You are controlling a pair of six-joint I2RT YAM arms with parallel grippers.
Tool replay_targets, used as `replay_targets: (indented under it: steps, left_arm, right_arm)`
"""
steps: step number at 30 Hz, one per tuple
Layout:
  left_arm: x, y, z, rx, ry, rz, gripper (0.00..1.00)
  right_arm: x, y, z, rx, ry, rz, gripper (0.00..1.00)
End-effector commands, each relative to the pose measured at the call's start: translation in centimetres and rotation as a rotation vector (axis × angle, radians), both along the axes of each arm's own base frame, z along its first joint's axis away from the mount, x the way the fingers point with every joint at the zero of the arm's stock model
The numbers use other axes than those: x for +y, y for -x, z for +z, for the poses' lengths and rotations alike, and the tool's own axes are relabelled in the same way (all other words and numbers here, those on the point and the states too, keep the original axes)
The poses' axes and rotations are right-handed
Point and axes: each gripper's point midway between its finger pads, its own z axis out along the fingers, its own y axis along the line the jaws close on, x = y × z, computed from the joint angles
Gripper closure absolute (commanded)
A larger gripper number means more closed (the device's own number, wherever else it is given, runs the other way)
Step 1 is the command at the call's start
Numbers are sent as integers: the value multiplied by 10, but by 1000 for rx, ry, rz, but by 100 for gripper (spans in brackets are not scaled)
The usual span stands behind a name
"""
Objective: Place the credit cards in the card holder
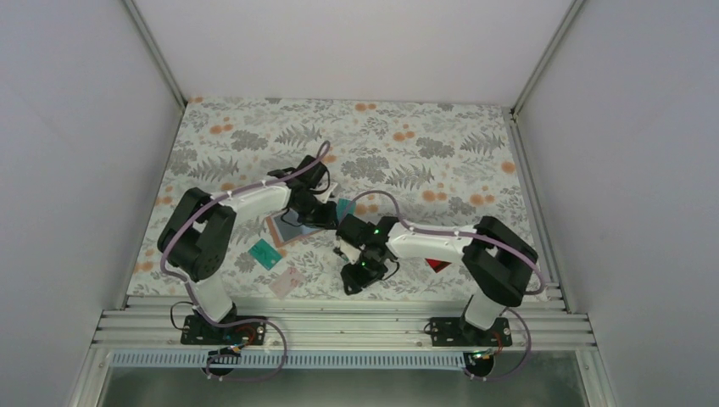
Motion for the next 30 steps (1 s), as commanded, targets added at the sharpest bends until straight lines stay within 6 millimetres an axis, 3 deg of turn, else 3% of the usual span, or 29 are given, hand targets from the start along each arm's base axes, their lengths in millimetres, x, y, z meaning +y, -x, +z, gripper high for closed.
replay_targets:
  steps: [1,6,11,14,21,25,30]
  left_arm:
    - [0,5,7,-60,-102,-32,83]
    - [57,43,9,-43,-268,100,82]
    - [98,91,2,47,-320,256,79]
    - [106,110,7,95,-282,353,77]
    - [118,151,6,221,-218,488,60]
    - [130,167,3,257,-208,571,45]
    - [137,186,-12,326,-172,675,39]
  right_arm:
    - [11,-22,32,-12,-86,-125,53]
    - [29,-43,39,2,-171,-199,53]
    - [67,-59,48,32,-260,-157,53]
    - [97,-69,57,48,-331,-102,53]
    - [140,-86,50,101,-386,-39,59]
    - [148,-83,42,147,-406,-14,62]
    - [149,-72,28,193,-409,28,65]
